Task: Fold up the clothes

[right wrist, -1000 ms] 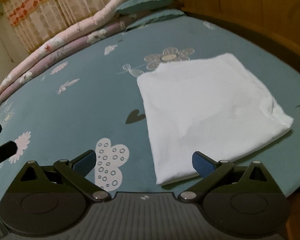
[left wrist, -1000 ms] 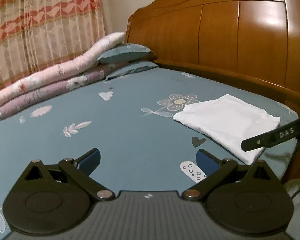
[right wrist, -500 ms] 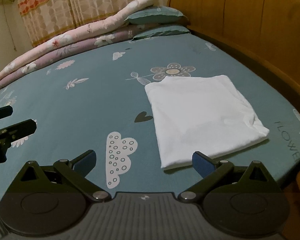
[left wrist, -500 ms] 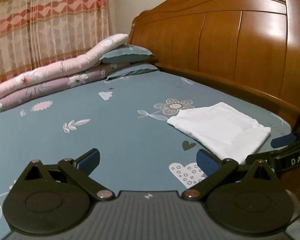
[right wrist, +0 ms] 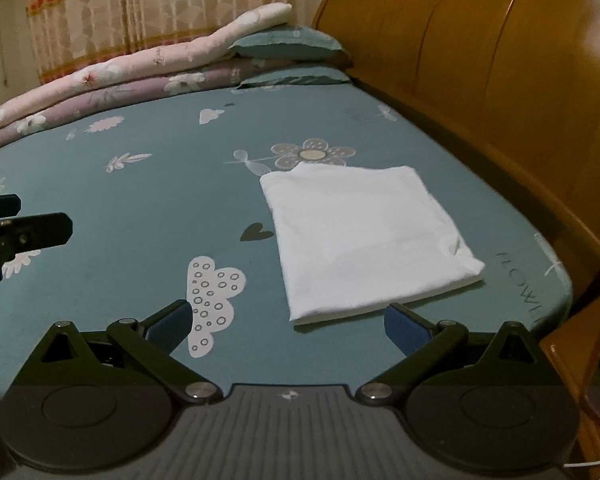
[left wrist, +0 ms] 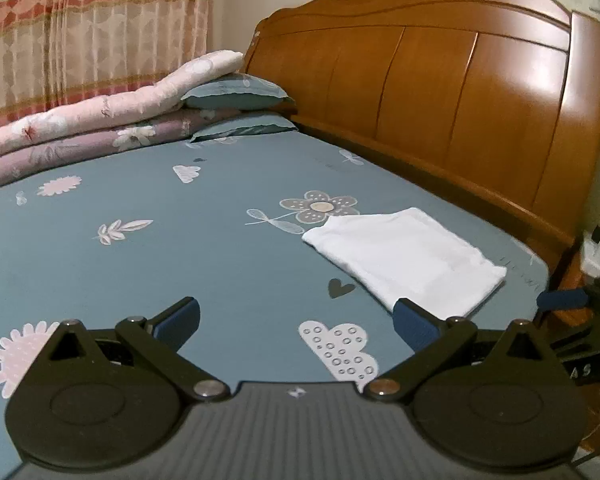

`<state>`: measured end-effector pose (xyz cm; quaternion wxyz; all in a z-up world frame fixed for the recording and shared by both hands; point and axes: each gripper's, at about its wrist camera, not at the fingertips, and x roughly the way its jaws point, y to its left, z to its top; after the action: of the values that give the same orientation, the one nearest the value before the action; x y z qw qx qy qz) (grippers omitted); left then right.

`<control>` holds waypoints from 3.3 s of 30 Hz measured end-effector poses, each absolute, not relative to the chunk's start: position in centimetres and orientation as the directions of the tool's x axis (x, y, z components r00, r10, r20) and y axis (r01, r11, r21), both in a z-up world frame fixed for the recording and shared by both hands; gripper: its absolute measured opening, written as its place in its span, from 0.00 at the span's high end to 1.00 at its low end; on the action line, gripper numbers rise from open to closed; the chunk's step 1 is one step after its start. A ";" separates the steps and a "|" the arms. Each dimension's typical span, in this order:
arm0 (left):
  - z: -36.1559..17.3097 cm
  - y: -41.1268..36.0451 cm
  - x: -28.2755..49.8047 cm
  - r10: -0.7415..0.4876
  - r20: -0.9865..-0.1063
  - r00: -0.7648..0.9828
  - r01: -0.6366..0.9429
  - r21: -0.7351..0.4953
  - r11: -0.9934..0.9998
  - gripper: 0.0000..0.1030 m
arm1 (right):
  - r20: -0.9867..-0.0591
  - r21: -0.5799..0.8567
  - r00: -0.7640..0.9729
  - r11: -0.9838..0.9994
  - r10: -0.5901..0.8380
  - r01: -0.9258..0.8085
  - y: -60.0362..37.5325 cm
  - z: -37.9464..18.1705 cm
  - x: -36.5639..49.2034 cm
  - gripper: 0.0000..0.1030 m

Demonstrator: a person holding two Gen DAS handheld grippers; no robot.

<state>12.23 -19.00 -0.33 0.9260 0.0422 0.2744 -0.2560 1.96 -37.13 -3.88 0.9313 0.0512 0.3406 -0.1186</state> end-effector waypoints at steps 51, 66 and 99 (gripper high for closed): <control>-4.9 -26.2 14.9 -0.390 -0.763 0.515 0.540 -0.064 0.839 0.01 | -0.691 0.061 0.666 0.896 -0.281 0.440 -40.3 -5.4 1.9 0.00; -4.9 -27.2 15.1 -0.387 -0.767 0.512 0.547 -0.057 0.835 0.01 | -0.700 0.076 0.662 0.894 -0.268 0.441 -41.0 -5.8 2.3 0.00; -4.9 -26.9 15.3 -0.392 -0.757 0.523 0.537 -0.064 0.841 0.01 | -0.702 0.052 0.655 0.898 -0.278 0.437 -40.7 -5.8 2.5 0.00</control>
<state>15.32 -26.94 -4.91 0.8682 0.0889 0.4086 -0.2673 2.50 -40.66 -5.85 0.9032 0.1085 0.3651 -0.1978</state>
